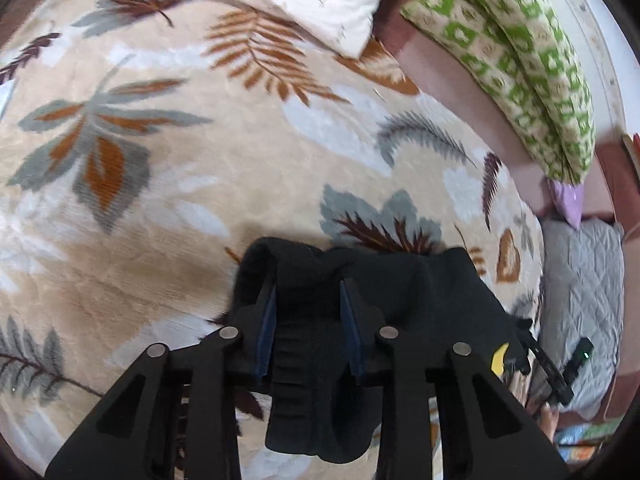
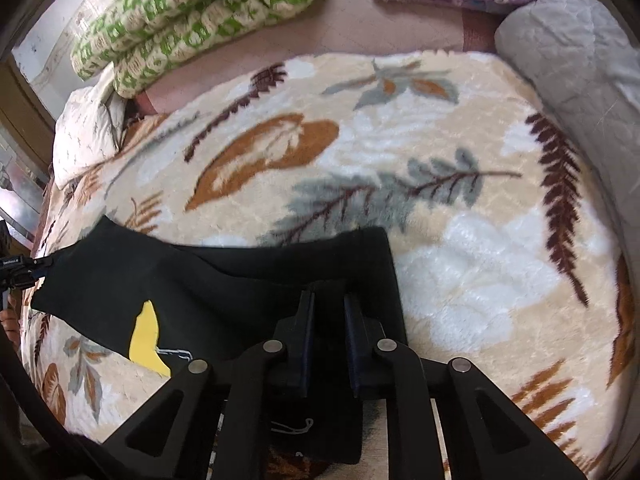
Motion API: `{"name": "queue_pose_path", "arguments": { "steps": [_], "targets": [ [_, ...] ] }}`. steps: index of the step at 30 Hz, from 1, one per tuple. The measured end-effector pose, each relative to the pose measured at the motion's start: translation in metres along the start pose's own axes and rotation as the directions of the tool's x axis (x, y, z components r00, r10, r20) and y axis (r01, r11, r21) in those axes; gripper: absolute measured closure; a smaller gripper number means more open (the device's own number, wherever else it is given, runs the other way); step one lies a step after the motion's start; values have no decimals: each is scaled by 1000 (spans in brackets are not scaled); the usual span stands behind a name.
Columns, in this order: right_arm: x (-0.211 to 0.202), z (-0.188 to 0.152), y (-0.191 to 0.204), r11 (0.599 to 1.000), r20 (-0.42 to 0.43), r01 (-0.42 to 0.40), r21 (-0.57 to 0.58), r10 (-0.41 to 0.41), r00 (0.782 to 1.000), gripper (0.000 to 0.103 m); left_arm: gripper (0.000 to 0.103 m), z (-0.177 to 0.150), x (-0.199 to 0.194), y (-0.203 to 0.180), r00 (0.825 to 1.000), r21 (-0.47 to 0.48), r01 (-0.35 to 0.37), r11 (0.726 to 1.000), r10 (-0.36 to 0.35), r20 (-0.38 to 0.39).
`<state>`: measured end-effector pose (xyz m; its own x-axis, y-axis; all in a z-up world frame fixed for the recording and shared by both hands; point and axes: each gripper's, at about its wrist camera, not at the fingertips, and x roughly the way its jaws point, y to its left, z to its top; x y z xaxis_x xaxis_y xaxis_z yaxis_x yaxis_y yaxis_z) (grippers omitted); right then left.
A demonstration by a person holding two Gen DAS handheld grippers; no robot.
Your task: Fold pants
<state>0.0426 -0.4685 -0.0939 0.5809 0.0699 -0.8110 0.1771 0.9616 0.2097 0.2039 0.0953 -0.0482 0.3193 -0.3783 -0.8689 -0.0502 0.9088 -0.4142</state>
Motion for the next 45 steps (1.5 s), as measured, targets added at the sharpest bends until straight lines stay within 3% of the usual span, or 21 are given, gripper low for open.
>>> {"name": "queue_pose_path", "arguments": {
  "steps": [4, 10, 12, 14, 16, 19, 21, 23, 24, 27, 31, 40, 45],
  "targets": [
    [-11, 7, -1, 1000, 23, 4, -11, -4, 1000, 92, 77, 4, -13, -1, 999, -1, -11, 1000, 11, 40],
    [-5, 13, 0, 998, -33, -65, 1, 65, 997, 91, 77, -3, -7, -10, 1000, 60, -21, 998, 21, 1],
    [-6, 12, 1, 999, -13, -38, -4, 38, 999, 86, 77, -4, -7, -11, 1000, 74, -14, 997, 15, -6],
    [-7, 8, -4, 998, 1, -64, 20, 64, 998, 83, 77, -5, -7, -13, 1000, 105, -13, 994, 14, -8],
    [-4, 5, -6, 997, -13, -69, 24, 70, 997, 62, 77, -4, -6, -13, 1000, 119, -6, 993, 7, -16],
    [3, 2, -1, 997, -40, -79, -16, 79, 996, 60, 77, -3, -4, -11, 1000, 113, 6, 994, -3, -28],
    [7, 1, 7, 995, -46, -70, -75, 67, 997, 65, 75, -3, 0, -11, 999, 114, 10, 993, -5, -41],
    [15, 1, 15, 991, -74, -42, -126, 33, 997, 85, 75, -5, 3, -13, 999, 130, -8, 991, 15, -46],
    [22, 1, 20, 988, -99, 10, -156, -25, 995, 95, 75, -6, 2, -16, 999, 140, -28, 990, 33, -33],
    [21, 1, 28, 974, -88, 61, -219, -82, 993, 96, 77, -6, -1, -19, 997, 133, -74, 988, 74, 5],
    [7, 5, 30, 961, -33, 117, -249, -129, 991, 96, 77, -2, -5, -12, 997, 90, -71, 993, 69, 28],
    [-20, 22, 29, 959, 35, 145, -244, -141, 989, 96, 78, 4, -14, -19, 991, 88, -121, 989, 115, 64],
    [-19, 28, 28, 965, 59, 152, -214, -142, 988, 96, 82, 12, -17, -19, 967, 111, -240, 964, 227, 119]
  ]
}}
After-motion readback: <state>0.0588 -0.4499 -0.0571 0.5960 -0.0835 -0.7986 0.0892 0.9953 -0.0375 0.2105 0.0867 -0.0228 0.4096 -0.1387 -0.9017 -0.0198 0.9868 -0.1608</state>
